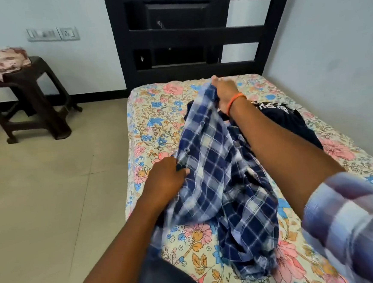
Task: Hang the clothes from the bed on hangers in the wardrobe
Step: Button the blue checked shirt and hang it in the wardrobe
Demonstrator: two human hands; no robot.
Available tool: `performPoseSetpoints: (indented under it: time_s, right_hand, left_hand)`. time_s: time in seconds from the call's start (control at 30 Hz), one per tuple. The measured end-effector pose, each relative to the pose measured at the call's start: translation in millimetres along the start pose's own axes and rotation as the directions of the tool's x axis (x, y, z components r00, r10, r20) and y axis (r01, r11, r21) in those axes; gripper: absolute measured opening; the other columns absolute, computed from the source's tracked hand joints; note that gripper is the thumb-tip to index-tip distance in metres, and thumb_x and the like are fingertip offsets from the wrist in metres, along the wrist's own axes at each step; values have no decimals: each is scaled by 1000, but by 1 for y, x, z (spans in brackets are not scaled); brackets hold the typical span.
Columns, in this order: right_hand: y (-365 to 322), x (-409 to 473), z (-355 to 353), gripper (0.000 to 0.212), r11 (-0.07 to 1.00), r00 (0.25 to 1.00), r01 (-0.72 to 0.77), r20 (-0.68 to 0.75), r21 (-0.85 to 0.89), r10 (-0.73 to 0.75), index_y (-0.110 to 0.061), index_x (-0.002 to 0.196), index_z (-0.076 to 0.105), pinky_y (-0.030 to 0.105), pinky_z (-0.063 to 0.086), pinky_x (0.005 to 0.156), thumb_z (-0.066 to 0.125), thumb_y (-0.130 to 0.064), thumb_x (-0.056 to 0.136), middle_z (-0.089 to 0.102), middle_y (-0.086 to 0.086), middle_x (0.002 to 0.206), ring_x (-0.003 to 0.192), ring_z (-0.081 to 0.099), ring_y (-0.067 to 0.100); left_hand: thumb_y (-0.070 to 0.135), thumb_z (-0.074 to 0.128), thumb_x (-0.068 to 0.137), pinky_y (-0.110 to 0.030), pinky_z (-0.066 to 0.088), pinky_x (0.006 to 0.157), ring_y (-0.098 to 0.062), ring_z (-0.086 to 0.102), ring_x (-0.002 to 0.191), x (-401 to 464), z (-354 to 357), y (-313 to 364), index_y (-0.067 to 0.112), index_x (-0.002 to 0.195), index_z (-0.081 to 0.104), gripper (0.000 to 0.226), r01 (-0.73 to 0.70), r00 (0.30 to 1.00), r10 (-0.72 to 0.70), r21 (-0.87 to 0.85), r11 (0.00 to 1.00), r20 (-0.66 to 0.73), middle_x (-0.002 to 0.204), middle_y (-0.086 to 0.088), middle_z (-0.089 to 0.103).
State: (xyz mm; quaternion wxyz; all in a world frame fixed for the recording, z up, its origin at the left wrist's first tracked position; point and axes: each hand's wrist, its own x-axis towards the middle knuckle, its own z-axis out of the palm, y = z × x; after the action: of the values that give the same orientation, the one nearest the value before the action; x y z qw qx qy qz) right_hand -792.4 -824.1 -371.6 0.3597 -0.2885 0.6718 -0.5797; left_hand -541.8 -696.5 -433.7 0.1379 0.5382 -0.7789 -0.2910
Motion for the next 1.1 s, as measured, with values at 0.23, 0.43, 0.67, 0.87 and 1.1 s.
performPoseSetpoints:
  time_s: [0.23, 0.43, 0.67, 0.87, 1.1]
  right_hand:
    - [113, -110, -16, 30, 830, 944, 219, 327, -514, -46, -1, 101, 69, 28, 46, 77, 60, -29, 98, 68, 11, 97, 84, 59, 16]
    - [204, -185, -138, 22, 842, 890, -144, -441, -519, -120, -5, 100, 71, 35, 43, 82, 69, -24, 88, 68, 17, 105, 97, 61, 33]
    - [208, -206, -147, 32, 942, 935, -334, -140, -41, 326, 3, 91, 69, 32, 47, 63, 70, -28, 91, 63, 12, 75, 66, 55, 21]
    - [177, -194, -141, 26, 939, 939, -343, -22, -7, 343, 9, 96, 65, 48, 56, 79, 70, -16, 88, 66, 17, 82, 74, 63, 28]
    - [151, -242, -69, 8, 973, 948, 150, 305, -175, -91, -8, 98, 68, 22, 53, 63, 61, -9, 97, 68, 8, 76, 65, 62, 14]
  left_hand:
    - [33, 45, 102, -33, 34, 59, -14, 44, 66, -36, 75, -44, 9, 111, 42, 25, 201, 979, -200, -48, 978, 29, 77, 5, 43]
    - [21, 44, 101, -35, 41, 64, -21, 52, 77, -74, 118, -54, 11, 125, 42, 26, 220, 974, -225, -97, 971, -39, 112, -7, 54]
    - [16, 43, 100, -35, 42, 49, -23, 61, 57, -94, 117, -51, 28, 138, 25, 43, 227, 954, -266, -244, 943, -139, 71, -1, 62]
    - [24, 55, 96, -44, 45, 92, -30, 49, 117, -99, 121, -54, 15, 127, 54, 32, 111, 965, -72, 143, 984, -253, 136, -10, 51]
    - [45, 65, 90, -15, 44, 69, 2, 59, 89, -110, 130, 6, 31, 122, 48, 39, -157, 988, 139, -416, 896, -75, 102, 24, 57]
